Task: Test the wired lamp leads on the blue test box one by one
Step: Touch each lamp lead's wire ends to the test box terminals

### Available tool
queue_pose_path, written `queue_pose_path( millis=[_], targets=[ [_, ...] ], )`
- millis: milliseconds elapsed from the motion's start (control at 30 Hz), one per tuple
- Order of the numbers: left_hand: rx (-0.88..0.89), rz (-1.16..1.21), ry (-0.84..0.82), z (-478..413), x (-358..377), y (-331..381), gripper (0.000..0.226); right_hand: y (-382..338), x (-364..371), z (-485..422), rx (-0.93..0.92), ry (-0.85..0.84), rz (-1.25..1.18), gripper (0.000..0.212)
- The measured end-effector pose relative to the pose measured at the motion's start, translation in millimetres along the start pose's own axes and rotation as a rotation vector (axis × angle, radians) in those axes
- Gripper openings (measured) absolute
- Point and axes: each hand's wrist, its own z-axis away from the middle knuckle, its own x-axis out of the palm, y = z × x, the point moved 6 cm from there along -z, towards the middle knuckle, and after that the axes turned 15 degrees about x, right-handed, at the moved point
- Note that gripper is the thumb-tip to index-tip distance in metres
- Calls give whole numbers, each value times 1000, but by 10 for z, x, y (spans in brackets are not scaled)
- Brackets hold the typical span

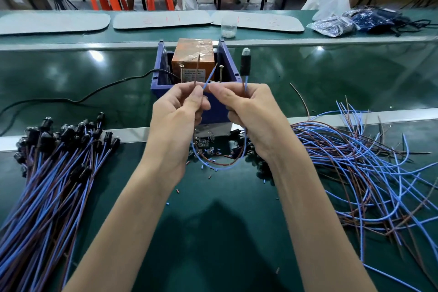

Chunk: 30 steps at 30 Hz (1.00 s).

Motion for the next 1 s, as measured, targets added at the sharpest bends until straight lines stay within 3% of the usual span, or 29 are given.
queue_pose_path(
  millis=[100,367,633,1000],
  targets=[
    [18,13,55,38,26,22,9,-36,75,28,-56,-43,-60,27],
    [21,82,118,84,63,-3,9,-87,83,82,-68,-75,-120,14],
    [157,-185,126,-23,-159,66,17,-139,-166,18,-84,74,-264,25],
    [318,-489,165,-121,-469,227,13,-57,-430,-60,-50,356,-328,8]
  ],
)
